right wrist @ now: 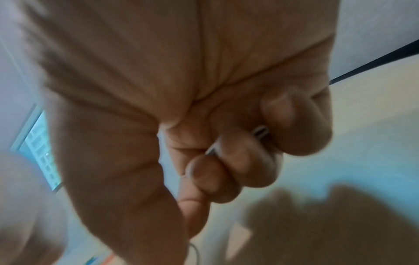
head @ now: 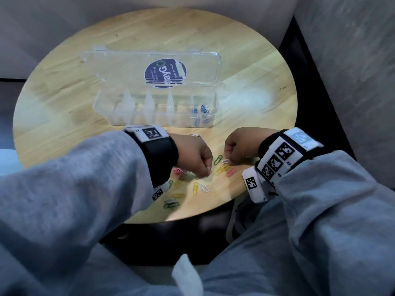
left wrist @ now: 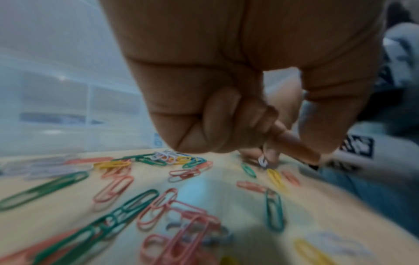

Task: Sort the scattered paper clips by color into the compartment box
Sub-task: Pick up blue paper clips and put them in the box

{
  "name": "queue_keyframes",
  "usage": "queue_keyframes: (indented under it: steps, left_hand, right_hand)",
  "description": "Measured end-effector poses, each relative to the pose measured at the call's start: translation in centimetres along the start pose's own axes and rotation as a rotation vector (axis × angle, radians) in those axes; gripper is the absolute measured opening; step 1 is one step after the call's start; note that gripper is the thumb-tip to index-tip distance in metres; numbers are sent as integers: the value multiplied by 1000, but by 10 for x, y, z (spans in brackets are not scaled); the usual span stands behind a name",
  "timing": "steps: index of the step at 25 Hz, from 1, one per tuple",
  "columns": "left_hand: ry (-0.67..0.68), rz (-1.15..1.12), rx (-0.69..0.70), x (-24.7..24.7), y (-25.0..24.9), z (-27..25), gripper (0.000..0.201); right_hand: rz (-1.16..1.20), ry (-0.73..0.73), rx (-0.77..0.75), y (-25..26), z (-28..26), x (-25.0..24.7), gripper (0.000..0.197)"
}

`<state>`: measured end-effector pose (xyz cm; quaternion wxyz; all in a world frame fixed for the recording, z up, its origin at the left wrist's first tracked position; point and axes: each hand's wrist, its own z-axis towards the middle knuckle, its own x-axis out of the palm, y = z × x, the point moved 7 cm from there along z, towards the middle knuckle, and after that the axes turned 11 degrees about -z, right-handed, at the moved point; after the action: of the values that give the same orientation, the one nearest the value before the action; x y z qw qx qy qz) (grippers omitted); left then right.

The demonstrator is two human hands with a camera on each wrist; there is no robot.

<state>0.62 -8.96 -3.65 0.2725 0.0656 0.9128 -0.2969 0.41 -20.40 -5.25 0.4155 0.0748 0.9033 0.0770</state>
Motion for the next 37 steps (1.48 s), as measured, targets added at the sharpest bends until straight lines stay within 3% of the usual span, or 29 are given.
queue_keyframes:
  steps: [5,13,18,23,27,30,34,37]
  left_hand:
    - [66,317,52,22,-5,7,15]
    - [38,334,61,27,1,18,12]
    - [-68,-109,-13,-6,19,1,22]
    - [-131,-658,33,-32,33,-10,31]
    - [-101,-804,-44,-30,44,-12,31]
    - [-54,-743,-136,-22,50,-13,37]
    - [-46,-670,-183,-18,49,-14,29]
    - [-12,-251,-181,-13,45,-14,18]
  right_hand:
    - [130,-46,29,-12,-5,-17,8]
    - [355,-96,-9,-16,2,-23,18]
    - [516,-74,8,-10,4,-23,24]
    - [690,1,-20,7,8,-17,25]
    - [660,35,-47,15,11,-12,23]
    - [599,59,-49,19,12,-9,19]
    - [369,11,-48,25,17,-13,30]
    - [236,-15,-78,37,17,-16,31]
